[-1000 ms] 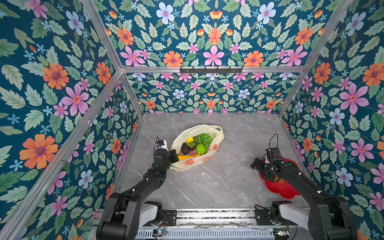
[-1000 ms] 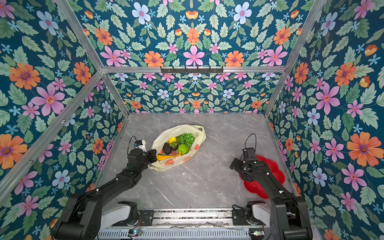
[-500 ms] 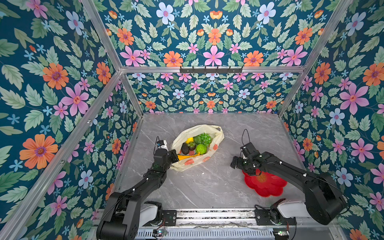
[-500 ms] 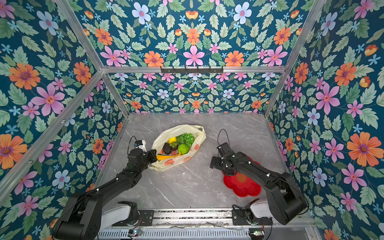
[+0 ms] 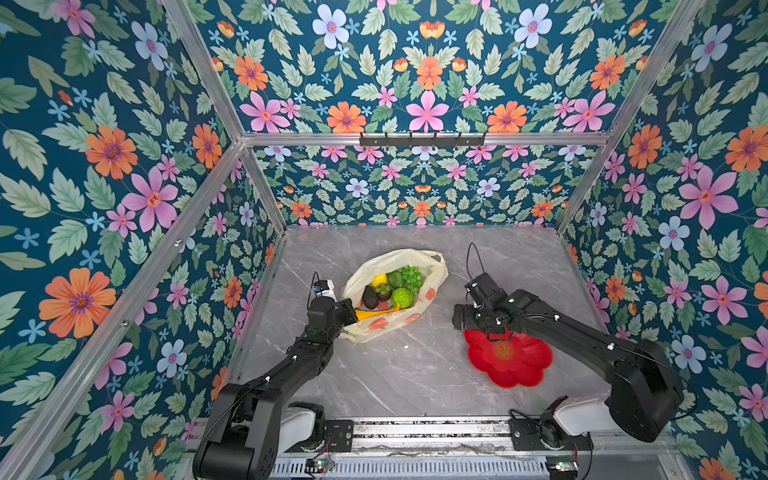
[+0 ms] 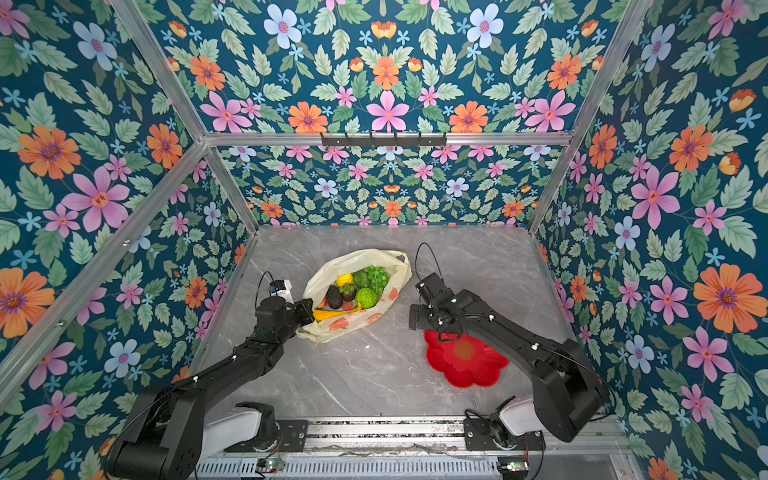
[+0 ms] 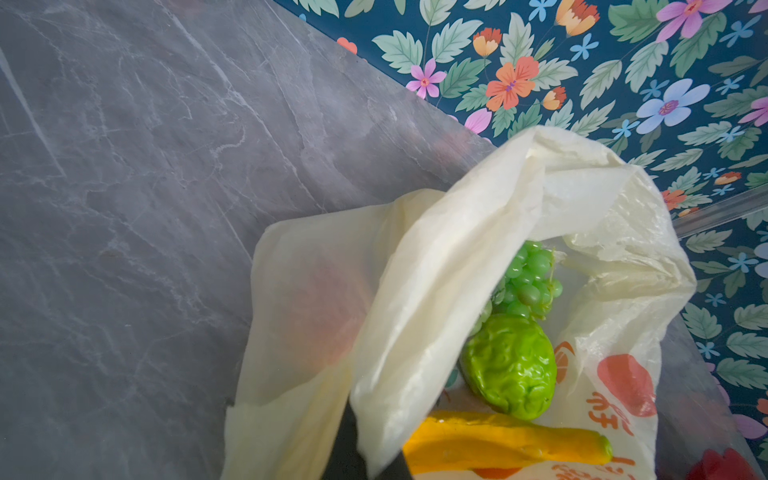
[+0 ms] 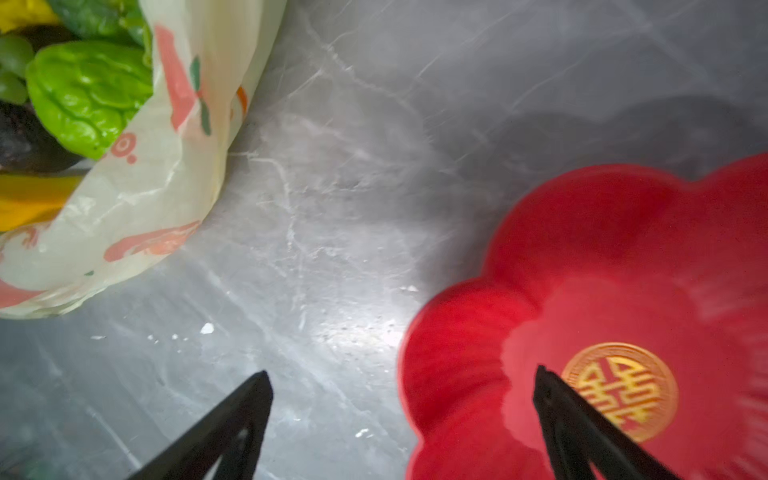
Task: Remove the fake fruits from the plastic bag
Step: 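Drag the red bowl toward the yellow bag with the right gripper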
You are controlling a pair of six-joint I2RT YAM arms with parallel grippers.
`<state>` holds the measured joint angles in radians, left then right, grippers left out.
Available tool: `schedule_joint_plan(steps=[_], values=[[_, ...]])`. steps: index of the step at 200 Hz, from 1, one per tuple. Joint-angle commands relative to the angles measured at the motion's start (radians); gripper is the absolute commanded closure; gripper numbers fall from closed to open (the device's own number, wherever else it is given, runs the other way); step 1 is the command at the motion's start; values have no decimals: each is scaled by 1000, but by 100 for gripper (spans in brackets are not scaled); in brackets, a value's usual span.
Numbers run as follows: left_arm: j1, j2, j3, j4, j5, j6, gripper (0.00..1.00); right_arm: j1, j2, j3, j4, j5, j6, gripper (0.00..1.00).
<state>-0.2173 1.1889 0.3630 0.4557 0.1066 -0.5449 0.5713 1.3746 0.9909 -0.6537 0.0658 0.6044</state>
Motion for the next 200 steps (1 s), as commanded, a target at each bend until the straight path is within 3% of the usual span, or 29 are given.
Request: schedule_joint_plan(steps=[1,43,85,122,200], values=[[0,6,8,14,1,8,100,-79,-74,-22,-95,78,-53,1],[-1,2,5,12,-1,10,100,-381,-211,-102,-81,-25,-74,1],[0,3,7,12,2,10,100,-560,-225,-126,-70,-81,-101,1],[0,3,8,10,7,12,100,-748,-202,-196,32,-276,-86,1],[-1,15,13,10,16,14,100,-788,-88,-236,107,-363,-117,1]])
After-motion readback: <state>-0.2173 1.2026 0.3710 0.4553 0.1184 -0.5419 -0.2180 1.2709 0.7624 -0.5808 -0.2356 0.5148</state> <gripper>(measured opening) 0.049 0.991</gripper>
